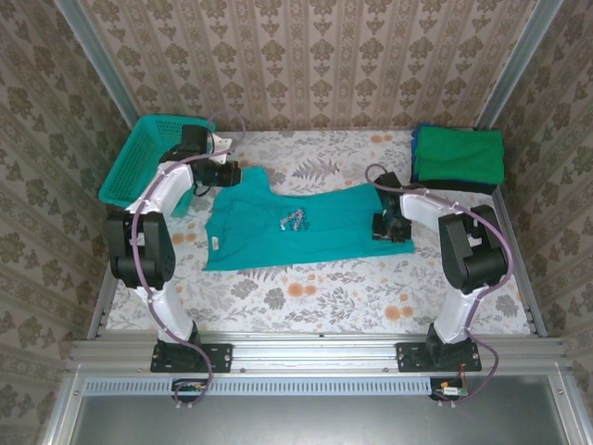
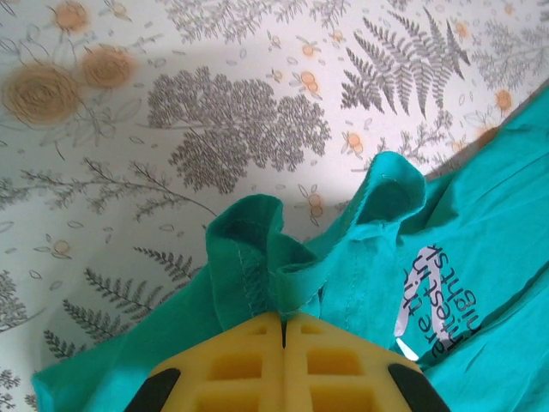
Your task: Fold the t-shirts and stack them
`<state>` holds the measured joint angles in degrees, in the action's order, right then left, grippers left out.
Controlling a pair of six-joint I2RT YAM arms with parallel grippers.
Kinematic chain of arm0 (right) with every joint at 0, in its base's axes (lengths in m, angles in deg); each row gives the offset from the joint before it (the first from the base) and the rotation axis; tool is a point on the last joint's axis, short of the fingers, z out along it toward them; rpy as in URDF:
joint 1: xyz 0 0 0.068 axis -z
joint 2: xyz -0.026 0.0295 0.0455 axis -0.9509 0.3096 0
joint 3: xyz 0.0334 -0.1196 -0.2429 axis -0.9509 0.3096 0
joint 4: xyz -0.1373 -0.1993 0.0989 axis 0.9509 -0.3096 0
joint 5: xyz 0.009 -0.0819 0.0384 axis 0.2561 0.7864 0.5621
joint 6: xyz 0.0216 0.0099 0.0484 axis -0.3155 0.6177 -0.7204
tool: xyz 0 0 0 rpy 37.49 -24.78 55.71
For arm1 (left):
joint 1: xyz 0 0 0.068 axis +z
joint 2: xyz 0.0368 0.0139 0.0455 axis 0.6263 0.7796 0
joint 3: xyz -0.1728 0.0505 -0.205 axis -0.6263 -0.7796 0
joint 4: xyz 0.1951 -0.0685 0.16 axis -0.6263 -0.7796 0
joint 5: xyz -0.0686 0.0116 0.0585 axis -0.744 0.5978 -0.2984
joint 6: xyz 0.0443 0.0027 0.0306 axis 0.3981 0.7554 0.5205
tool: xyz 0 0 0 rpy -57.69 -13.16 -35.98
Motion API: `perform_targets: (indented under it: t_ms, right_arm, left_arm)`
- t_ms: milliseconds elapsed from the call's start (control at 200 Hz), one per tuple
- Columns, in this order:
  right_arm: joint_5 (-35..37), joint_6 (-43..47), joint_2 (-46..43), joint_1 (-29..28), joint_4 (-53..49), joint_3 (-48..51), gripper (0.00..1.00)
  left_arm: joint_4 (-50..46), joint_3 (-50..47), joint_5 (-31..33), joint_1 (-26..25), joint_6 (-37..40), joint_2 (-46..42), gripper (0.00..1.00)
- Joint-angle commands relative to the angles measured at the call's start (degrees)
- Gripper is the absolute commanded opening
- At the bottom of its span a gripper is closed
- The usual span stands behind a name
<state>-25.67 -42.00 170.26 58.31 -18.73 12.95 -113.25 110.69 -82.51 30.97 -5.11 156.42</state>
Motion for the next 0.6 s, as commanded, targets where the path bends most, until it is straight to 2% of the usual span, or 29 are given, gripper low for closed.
perform_targets:
  t_ms: [0, 145, 220, 280, 390, 595]
  right_arm:
    - [1.24, -3.86, -2.04, -2.97, -4.15, 4.79, 0.40]
    - [-0.22, -5.56, -7.99, -8.46, -7.44, 7.87, 0.41]
    - [-0.15, -4.54, -12.49, -7.64, -8.16, 6.41, 0.43]
    - [0.33, -2.96, -13.85, -4.60, -7.18, 3.67, 0.44]
    - [-0.09, -0.19, -8.88, 1.48, -6.14, -3.64, 0.42]
    - [-0.18, 2.62, 4.07, 4.85, -4.36, -15.24, 0.37]
  left_arm:
    - [-1.30, -1.44, -1.98, 0.40, 2.14, -2.54, 0.00]
    - [-2.08, -2.19, -2.36, 0.65, 2.70, -2.86, 0.00]
    - [-2.12, -2.61, -2.48, 0.68, 2.88, -3.16, 0.00]
    - [-1.59, -3.09, -2.41, 0.61, 2.83, -3.10, 0.00]
    - [-1.74, -3.13, -2.89, 0.69, 2.76, -2.55, 0.00]
    - [-2.10, -3.56, -2.52, 1.11, 3.11, -3.43, 0.00]
